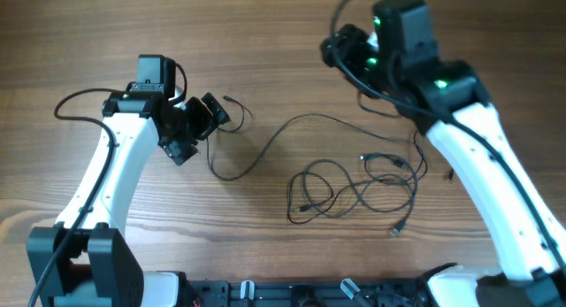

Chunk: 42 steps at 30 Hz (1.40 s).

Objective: Untangle cables

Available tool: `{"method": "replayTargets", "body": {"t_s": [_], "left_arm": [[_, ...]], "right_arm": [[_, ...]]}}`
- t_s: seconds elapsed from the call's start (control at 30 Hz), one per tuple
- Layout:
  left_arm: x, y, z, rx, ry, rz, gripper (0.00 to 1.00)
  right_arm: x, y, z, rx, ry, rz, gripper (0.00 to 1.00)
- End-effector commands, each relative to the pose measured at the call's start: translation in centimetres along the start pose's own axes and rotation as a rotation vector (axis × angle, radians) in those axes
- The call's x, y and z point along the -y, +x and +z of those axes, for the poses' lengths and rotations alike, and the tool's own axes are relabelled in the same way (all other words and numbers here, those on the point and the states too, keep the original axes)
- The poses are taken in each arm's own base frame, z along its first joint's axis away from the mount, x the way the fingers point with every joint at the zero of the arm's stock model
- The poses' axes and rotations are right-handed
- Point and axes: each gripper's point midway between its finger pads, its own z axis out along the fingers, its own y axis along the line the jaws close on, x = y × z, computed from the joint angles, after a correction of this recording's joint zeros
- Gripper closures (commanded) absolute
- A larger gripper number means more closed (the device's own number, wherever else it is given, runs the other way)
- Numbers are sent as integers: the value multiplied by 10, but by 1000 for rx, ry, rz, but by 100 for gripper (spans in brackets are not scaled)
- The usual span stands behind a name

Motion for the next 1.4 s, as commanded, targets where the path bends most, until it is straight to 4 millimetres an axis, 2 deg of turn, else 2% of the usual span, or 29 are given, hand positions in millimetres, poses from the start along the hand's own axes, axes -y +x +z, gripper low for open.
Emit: {"method": "replayTargets", "body": {"t_s": [0.0, 0.13, 0.2, 0.27, 0.33, 0.43, 0.5, 0.63, 0.83, 1.07, 1.17, 1.37], "left_arm": [[1, 3, 1, -19, 8, 18, 0], [0, 5, 1, -27, 6, 16, 0], [-1, 6, 1, -32, 1, 14, 0], [-2, 7, 1, -34, -1, 13, 0], [-2, 7, 1, -33, -1, 13, 0], [-2, 7, 1, -33, 0, 13, 0], [-2, 7, 1, -34, -1, 13, 0], [-2, 7, 1, -32, 0, 13, 0], [0, 5, 1, -26, 7, 16, 0], [0, 5, 1, -25, 6, 17, 0], [0, 5, 1, -26, 6, 17, 0], [0, 4, 1, -23, 8, 18, 0]], "right_arm": [[65, 1, 37, 60, 281, 167, 7], [103, 23, 77, 12, 414, 310, 7], [113, 30, 96, -8, 452, 342, 9], [120, 40, 121, -53, 463, 348, 14], [124, 50, 144, -103, 454, 358, 15], [131, 62, 169, -152, 452, 373, 16], [136, 68, 179, -166, 466, 405, 17], [149, 76, 188, -177, 507, 434, 18], [157, 84, 184, -193, 551, 475, 18], [139, 107, 182, -347, 493, 527, 21], [137, 119, 175, -416, 497, 549, 22], [141, 120, 167, -417, 531, 554, 21]]}}
